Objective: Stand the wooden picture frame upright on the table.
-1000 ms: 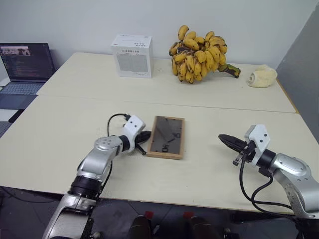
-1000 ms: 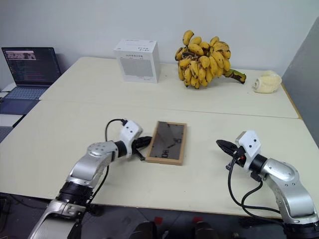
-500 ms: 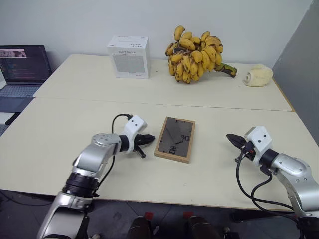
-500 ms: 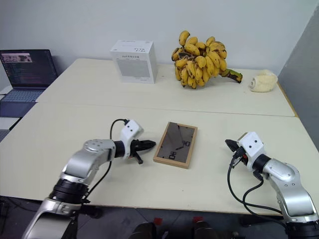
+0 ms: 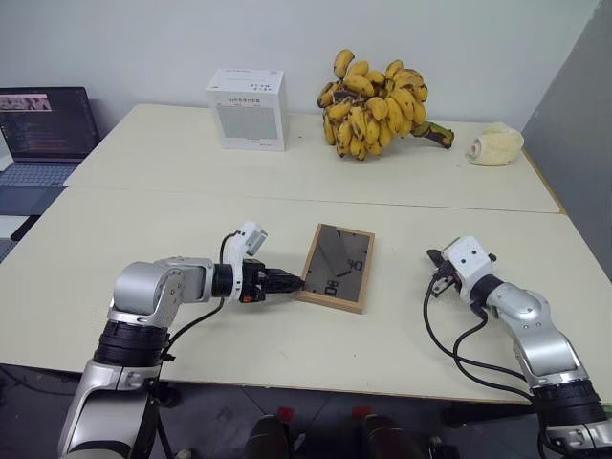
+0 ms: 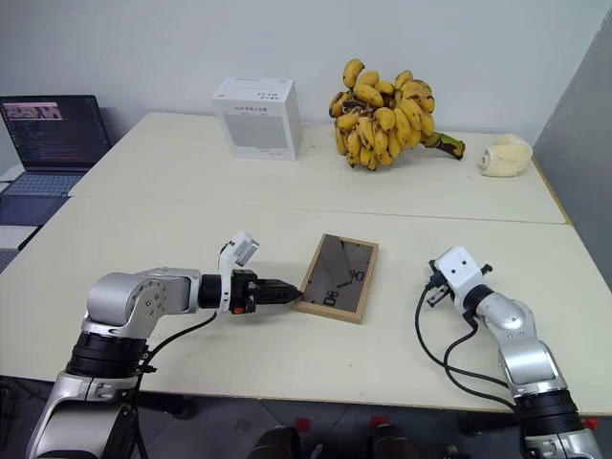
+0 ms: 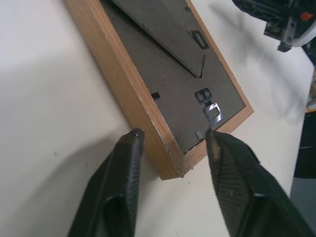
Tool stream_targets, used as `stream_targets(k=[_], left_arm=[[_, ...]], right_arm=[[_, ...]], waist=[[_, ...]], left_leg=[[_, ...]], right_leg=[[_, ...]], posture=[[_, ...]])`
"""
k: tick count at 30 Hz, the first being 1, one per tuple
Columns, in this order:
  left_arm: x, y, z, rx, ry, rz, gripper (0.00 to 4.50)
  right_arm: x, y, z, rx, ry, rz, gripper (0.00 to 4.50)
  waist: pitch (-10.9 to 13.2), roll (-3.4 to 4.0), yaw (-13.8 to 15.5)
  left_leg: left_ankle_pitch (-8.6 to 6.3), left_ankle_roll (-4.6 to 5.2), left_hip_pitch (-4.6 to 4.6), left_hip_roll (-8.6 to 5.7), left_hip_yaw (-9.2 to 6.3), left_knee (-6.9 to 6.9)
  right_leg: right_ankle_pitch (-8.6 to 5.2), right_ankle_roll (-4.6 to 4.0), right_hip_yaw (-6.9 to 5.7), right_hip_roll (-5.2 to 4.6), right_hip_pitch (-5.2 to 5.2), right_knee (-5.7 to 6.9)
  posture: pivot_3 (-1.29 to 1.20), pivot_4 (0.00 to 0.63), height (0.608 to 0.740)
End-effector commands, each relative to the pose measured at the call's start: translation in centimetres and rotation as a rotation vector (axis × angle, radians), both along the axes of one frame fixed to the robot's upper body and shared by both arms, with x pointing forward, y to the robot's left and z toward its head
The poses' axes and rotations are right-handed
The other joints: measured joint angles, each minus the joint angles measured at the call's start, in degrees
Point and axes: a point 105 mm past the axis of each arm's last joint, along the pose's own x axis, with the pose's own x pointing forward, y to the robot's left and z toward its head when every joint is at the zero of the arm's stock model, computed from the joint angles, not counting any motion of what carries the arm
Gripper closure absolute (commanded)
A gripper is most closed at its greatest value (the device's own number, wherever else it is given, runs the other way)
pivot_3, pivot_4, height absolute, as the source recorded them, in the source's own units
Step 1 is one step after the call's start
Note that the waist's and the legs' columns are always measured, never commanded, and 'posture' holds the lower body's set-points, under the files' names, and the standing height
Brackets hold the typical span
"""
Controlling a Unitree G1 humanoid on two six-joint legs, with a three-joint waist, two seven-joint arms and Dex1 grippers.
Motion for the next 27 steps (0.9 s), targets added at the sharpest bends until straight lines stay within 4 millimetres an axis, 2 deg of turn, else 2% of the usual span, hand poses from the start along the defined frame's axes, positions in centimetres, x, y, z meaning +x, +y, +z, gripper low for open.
stream_targets(k=[1,2,5,9,11,15,21,27], left_arm=[[1.0,0.7,1.3,-0.053,0.03,0.026,1.38],[1.3,1.0,1.1,-0.054,0.051,0.036,1.23],[1.8,1.2,0.6,-0.057,0.126,0.049,1.23],[2.3,0.3,-0.6,-0.03,0.179,0.03,1.23],[2.3,-0.5,-1.0,-0.042,0.203,0.01,1.23],[1.6,-3.2,-1.5,-0.08,0.25,-0.067,1.23],[1.5,-5.1,-0.9,-0.107,0.249,-0.115,1.23],[1.8,-5.8,-0.5,-0.126,0.245,-0.116,1.23]], right_arm=[[0.2,0.8,0.6,-0.04,-0.048,0.031,4.5],[0.2,0.9,0.4,-0.064,-0.048,0.041,4.5],[0.1,1.2,-0.3,-0.152,-0.055,0.072,4.5],[0.6,1.8,-1.1,-0.251,-0.075,0.107,4.5],[1.0,2.3,-1.4,-0.287,-0.09,0.121,4.5],[1.8,4.8,-2.0,-0.352,-0.123,0.181,4.5],[1.9,7.4,-1.4,-0.331,-0.159,0.236,4.5],[1.9,9.5,0.3,-0.293,-0.207,0.274,4.5]], waist=[[0.0,0.0,-0.03],[0.0,0.0,-0.04],[0.0,0.0,-0.13],[0.0,0.0,-0.3],[-0.02,0.02,-0.3],[-0.03,0.03,-0.35],[-0.04,0.03,-0.2],[-0.04,0.03,-0.27]], left_leg=[[0.0,0.0,0.0,0.0,0.0,0.0],[0.0,0.0,0.01,0.0,-0.01,0.0],[0.0,0.0,0.0,-0.02,0.0,0.02],[0.0,0.0,0.0,-0.04,0.0,0.01],[0.0,-0.01,0.02,-0.03,0.01,0.01],[0.01,-0.01,0.13,-0.04,0.0,0.06],[0.01,-0.02,0.11,-0.06,-0.03,0.08],[0.02,-0.02,0.11,-0.05,-0.04,0.07]], right_leg=[[0.0,0.0,0.0,0.0,0.0,0.01],[0.0,0.0,-0.01,0.0,0.0,0.01],[0.0,0.0,0.0,0.0,0.0,0.01],[0.0,0.0,0.0,0.0,-0.01,0.01],[0.0,0.0,0.01,0.0,0.01,0.01],[0.0,0.01,0.01,-0.01,0.14,0.03],[0.0,0.01,0.0,-0.02,0.17,0.03],[0.01,0.0,-0.01,-0.02,0.16,0.05]], posture=[[0.0,0.15,0.74],[0.0,0.15,0.74],[0.0,0.15,0.74],[0.0,0.15,0.74],[0.0,0.15,0.74],[0.0,0.15,0.74],[0.0,0.15,0.74],[0.0,0.15,0.74]])
